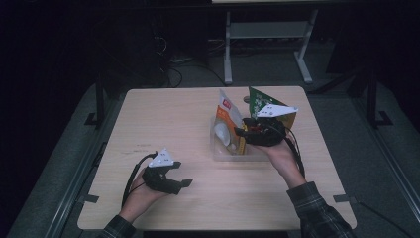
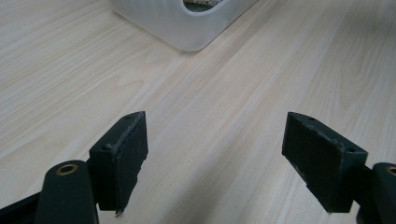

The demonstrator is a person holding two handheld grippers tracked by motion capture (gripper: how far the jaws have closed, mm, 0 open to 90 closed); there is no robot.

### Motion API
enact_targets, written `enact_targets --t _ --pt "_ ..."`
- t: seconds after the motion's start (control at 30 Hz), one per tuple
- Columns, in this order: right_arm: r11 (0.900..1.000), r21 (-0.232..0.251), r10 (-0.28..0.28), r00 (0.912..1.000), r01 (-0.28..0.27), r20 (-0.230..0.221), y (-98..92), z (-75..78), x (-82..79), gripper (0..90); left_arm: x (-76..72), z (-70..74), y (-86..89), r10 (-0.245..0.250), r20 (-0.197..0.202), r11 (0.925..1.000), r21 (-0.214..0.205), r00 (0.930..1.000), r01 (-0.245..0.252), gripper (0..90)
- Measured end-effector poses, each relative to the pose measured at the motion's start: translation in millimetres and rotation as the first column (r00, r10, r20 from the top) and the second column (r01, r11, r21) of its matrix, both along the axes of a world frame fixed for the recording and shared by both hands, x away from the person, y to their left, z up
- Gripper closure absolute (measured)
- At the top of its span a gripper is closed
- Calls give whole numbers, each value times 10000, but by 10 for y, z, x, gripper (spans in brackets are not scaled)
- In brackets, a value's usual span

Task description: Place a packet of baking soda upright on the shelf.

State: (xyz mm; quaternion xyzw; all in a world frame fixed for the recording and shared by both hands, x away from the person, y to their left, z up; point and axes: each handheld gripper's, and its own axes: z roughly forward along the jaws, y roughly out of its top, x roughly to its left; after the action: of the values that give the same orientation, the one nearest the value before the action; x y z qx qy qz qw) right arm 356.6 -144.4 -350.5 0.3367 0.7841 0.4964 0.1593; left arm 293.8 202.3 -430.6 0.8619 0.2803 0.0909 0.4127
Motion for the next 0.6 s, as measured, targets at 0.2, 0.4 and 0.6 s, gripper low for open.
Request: enact_targets --t 0.2,0.4,0.6 --pt "9995 -121 277 9996 -279 -106 -99 -6 -143 381 -5 -4 -11 -202 8 9998 96 9998 202 213" --pt "9984 -72 558 9981 -560 -278 -184 -97 -304 316 -18 -15 -35 -511 35 9986 114 9987 510 207" --pt "9942 -282 1030 9943 -1038 -284 -255 -277 -454 283 -44 -44 -93 -972 60 9945 408 9952 969 201"
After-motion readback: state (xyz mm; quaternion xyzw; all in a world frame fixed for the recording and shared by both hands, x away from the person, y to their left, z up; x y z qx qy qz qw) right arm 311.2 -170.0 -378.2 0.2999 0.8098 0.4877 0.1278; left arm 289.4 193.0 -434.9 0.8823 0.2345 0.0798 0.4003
